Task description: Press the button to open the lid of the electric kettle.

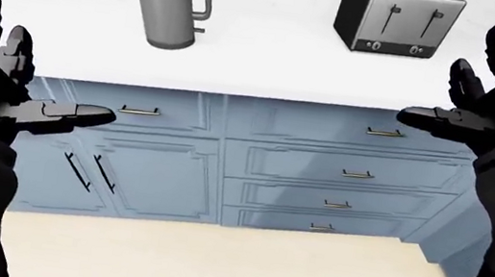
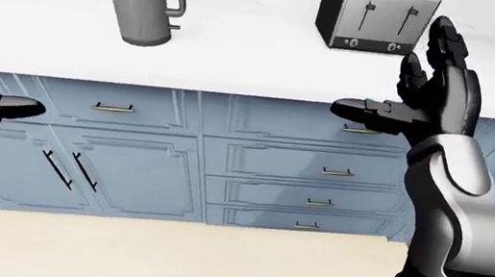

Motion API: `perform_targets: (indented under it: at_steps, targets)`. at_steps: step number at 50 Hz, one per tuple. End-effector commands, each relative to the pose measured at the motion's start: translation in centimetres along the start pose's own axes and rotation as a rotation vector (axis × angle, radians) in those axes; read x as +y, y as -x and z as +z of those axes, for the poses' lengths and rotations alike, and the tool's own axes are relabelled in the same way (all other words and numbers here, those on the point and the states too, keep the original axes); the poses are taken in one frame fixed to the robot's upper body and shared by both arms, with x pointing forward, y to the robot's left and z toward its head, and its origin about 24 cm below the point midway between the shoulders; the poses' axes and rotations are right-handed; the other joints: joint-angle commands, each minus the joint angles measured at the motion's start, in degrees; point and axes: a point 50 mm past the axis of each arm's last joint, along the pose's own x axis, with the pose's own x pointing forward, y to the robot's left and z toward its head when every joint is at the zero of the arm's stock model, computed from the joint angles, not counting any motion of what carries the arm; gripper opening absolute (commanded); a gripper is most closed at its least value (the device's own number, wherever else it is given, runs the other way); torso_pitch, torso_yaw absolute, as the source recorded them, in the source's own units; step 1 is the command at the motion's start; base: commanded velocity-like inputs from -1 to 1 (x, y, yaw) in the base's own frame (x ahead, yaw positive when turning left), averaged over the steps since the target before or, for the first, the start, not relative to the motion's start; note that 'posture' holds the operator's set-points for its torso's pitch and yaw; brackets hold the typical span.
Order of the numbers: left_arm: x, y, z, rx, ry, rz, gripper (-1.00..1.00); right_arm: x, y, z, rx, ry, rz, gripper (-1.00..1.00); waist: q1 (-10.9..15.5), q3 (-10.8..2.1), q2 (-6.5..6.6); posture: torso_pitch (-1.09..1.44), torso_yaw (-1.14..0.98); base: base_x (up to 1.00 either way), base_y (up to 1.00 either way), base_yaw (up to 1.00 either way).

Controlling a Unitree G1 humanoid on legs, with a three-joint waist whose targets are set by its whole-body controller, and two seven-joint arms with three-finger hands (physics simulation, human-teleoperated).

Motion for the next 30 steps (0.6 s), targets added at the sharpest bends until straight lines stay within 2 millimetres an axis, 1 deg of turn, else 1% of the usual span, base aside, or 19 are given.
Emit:
perform_targets:
  at_steps: [1,2,3,5,9,11,12,13,14,15,16,18,22,24,25,26,27,28,30]
  targets:
    - [0.12,0.02,1.34,-0.070,-0.013,0.001,1.00,0.06,0.04,1.29,-0.063,0.006,0.002,1.00,-0.19,-0.89,-0.01,0.00,0.00,0.15,0.01,0.00]
    - [0.13,0.03,1.31,-0.069,-0.013,0.001,1.00,0.06,0.05,1.24,-0.062,0.007,0.002,1.00,0.01,-0.57,-0.66,0.00,0.00,0.14,0.02,0.00]
    - [0.14,0.01,1.33,-0.069,-0.014,0.002,1.00,0.06,0.05,1.24,-0.062,0.007,0.002,1.00,-0.24,-0.76,-0.47,0.00,0.00,0.15,0.02,0.00]
    - [0.17,0.02,1.35,-0.070,-0.014,0.002,1.00,0.08,0.06,1.28,-0.063,0.007,0.003,1.00,-0.35,-0.91,0.38,0.00,0.00,0.14,0.03,0.00]
    - [0.13,0.05,1.32,-0.069,-0.014,0.002,1.00,0.10,0.14,1.24,-0.062,0.007,0.004,1.00,-0.54,-0.20,2.36,0.00,0.00,0.14,0.04,0.00]
    - [0.15,0.04,1.34,-0.069,-0.013,0.002,1.00,0.10,0.16,1.27,-0.062,0.007,0.005,1.00,-0.85,-0.32,4.22,0.00,0.00,0.14,0.05,0.00]
    - [0.15,0.05,1.34,-0.069,-0.013,0.002,1.00,0.09,0.16,1.26,-0.062,0.008,0.004,1.00,-1.04,-0.84,5.73,0.00,0.00,0.15,0.05,0.00]
    - [0.15,0.05,1.31,-0.069,-0.013,0.002,1.00,0.10,0.18,1.25,-0.062,0.008,0.005,1.00,-1.07,-1.44,7.88,0.00,0.00,0.13,0.05,0.00]
    - [0.16,0.05,1.32,-0.069,-0.013,0.002,1.00,0.10,0.19,1.26,-0.062,0.008,0.006,1.00,-0.46,-1.10,5.58,0.00,0.00,0.14,0.05,0.00]
    - [0.16,0.06,1.33,-0.069,-0.013,0.001,1.00,0.09,0.18,1.27,-0.063,0.008,0.005,1.00,-0.62,-0.88,6.44,0.00,0.00,0.15,0.06,0.00]
    - [0.16,0.06,1.35,-0.069,-0.012,0.002,1.00,0.08,0.19,1.28,-0.063,0.008,0.005,1.00,-0.44,-0.68,6.19,0.00,0.00,0.14,0.05,0.00]
    - [0.15,0.02,1.36,-0.067,-0.007,0.002,1.00,0.10,0.18,1.32,-0.064,0.008,0.006,1.00,-0.24,-1.13,5.23,0.00,0.00,0.15,0.05,0.00]
    - [0.11,0.03,1.46,-0.067,-0.002,0.002,1.00,0.13,0.19,1.35,-0.064,0.009,0.008,1.00,0.02,-0.50,2.97,0.00,0.00,0.14,0.06,0.00]
    - [0.13,0.03,1.48,-0.068,-0.002,0.002,1.00,0.12,0.17,1.41,-0.065,0.009,0.008,1.00,0.23,-0.53,1.16,0.00,0.00,0.14,0.05,0.00]
    - [0.13,0.02,1.50,-0.069,-0.001,0.002,1.00,0.13,0.17,1.42,-0.065,0.009,0.009,1.00,0.31,-0.90,-0.31,0.00,0.00,0.14,0.05,0.00]
    - [0.12,0.01,1.50,-0.069,-0.001,0.002,1.00,0.13,0.15,1.41,-0.065,0.009,0.008,1.00,0.24,-1.59,-2.43,0.00,0.00,0.15,0.05,0.00]
    - [0.12,-0.01,1.51,-0.069,-0.001,0.002,1.00,0.14,0.14,1.43,-0.065,0.009,0.009,1.00,-0.36,-0.84,0.47,0.00,0.00,0.15,0.06,0.00]
    - [0.13,-0.01,1.54,-0.069,0.000,0.002,1.00,0.15,0.15,1.44,-0.065,0.010,0.010,1.00,-0.11,-0.80,-0.80,0.00,0.00,0.15,0.09,0.00]
    - [0.09,-0.03,1.57,-0.069,0.000,0.002,1.00,0.14,0.13,1.51,-0.066,0.010,0.010,1.00,-0.55,-1.16,-0.56,0.00,0.00,0.15,0.09,0.00]
